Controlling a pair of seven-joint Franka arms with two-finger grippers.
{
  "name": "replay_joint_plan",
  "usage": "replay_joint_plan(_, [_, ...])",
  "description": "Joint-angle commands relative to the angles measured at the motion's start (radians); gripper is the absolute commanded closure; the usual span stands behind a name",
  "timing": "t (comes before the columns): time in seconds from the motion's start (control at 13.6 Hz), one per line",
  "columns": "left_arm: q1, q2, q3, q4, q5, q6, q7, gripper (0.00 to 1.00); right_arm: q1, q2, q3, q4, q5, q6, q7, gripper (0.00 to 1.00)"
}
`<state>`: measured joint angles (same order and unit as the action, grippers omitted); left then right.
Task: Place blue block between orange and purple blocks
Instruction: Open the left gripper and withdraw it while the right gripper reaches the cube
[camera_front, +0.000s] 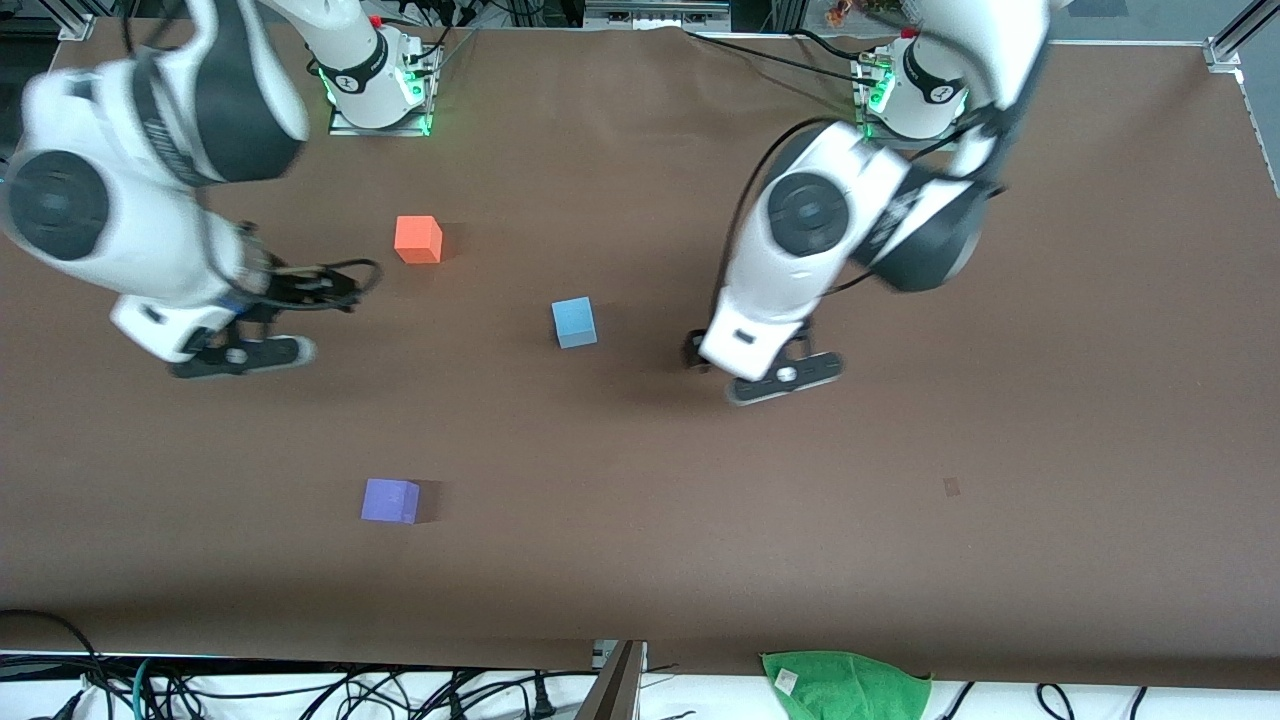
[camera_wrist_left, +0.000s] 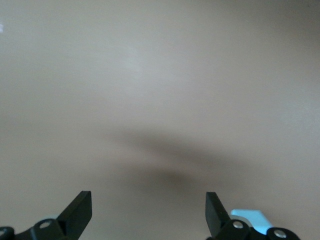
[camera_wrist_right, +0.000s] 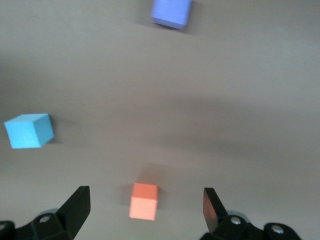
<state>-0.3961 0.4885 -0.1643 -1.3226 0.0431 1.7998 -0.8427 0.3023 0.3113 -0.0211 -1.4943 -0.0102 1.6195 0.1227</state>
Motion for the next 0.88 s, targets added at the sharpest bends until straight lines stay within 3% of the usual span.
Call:
replay_joint_plan(0.0, [0.109, -0.183, -0.014, -0.082, 0.009, -0.165, 0.170, 0.00, 0.078, 0.047, -0.005, -0.001, 0.028, 0.045, 0.058, 0.00])
replay_joint_plan(0.15, [0.198, -0.272, -0.014, -0.092, 0.009, -0.262, 0.287, 0.00, 0.138, 0.092, -0.005, -0.003, 0.050, 0.095, 0.078, 0.00])
replay_joint_plan(0.37, [0.331, -0.366, -0.014, -0.141, 0.005, -0.304, 0.512, 0.00, 0.230, 0.144, -0.005, -0.024, 0.050, 0.178, 0.194, 0.00])
replay_joint_plan(0.44, [0.382, -0.401, -0.014, -0.173, -0.024, -0.318, 0.555, 0.00, 0.259, 0.163, -0.005, -0.027, 0.050, 0.207, 0.225, 0.00])
replay_joint_plan(0.66, [0.454, -0.540, -0.012, -0.385, -0.040, -0.248, 0.614, 0.00, 0.322, 0.213, -0.005, -0.040, 0.050, 0.290, 0.285, 0.00])
replay_joint_plan(0.81, [0.470, -0.553, -0.012, -0.432, -0.040, -0.203, 0.634, 0.00, 0.342, 0.221, -0.005, -0.110, 0.052, 0.385, 0.295, 0.00])
